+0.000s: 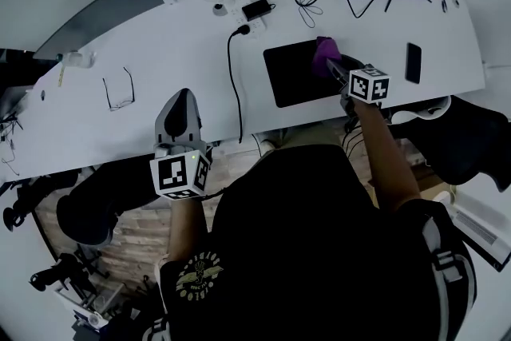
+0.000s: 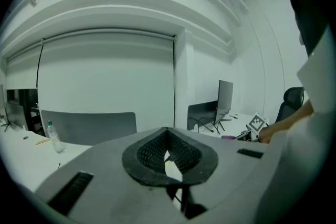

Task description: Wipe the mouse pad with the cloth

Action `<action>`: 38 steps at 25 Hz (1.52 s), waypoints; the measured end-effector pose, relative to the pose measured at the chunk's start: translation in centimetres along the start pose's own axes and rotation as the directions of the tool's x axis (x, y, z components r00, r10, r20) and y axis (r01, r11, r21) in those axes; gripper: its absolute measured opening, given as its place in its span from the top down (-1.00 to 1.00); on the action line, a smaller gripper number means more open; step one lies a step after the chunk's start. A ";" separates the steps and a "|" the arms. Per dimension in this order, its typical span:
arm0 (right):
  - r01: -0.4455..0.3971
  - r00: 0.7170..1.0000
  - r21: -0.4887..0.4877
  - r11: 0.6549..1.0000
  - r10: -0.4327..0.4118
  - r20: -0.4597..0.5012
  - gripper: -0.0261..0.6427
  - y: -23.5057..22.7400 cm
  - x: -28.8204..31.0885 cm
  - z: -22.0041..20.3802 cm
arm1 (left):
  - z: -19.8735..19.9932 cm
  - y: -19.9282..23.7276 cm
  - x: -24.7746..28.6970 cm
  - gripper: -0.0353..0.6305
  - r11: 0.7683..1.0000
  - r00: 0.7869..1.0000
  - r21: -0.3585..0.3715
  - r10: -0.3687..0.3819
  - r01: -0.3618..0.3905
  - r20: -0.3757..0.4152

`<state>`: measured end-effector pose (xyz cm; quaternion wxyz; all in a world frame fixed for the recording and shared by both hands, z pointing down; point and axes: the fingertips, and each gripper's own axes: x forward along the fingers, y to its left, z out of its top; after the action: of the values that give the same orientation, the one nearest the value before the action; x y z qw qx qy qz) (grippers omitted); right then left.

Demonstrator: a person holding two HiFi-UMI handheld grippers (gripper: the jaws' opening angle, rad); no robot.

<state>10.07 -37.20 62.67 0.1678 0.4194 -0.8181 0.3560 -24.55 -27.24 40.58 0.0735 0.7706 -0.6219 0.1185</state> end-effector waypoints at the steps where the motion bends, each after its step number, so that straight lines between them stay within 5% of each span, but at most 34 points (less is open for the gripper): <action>1: -0.023 1.000 0.001 1.000 0.023 -0.008 0.67 1.3 0.2 -0.3 | -0.1 0.0 -0.4 0.89 1.000 1.000 -0.002 -0.001 0.001 -0.001; 8: -0.159 0.983 -0.021 0.987 0.156 -0.092 0.67 8.8 3.4 -4.7 | -0.6 0.4 -3.5 0.89 1.000 1.000 0.015 0.019 -0.018 -0.004; 17: -0.224 0.953 -0.020 0.974 0.215 -0.215 0.67 13.9 8.0 -10.9 | -1.0 0.8 -6.6 0.89 0.998 0.999 0.044 0.036 -0.036 -0.013; 29: -0.029 0.956 -0.031 0.999 0.019 -0.294 0.67 5.2 7.5 -14.6 | -1.2 -0.1 -6.5 0.89 0.997 0.997 0.030 0.078 -0.078 -0.016; 38: 0.033 0.947 -0.029 0.999 -0.040 -0.320 0.67 -3.3 3.3 -14.0 | 1.9 -6.3 -0.6 0.89 0.997 0.999 0.056 0.045 -0.046 0.017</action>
<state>10.43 -30.28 75.70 0.3098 0.3691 -0.7762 0.4065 -18.34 -25.84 38.77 0.0440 0.7589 -0.6362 0.1314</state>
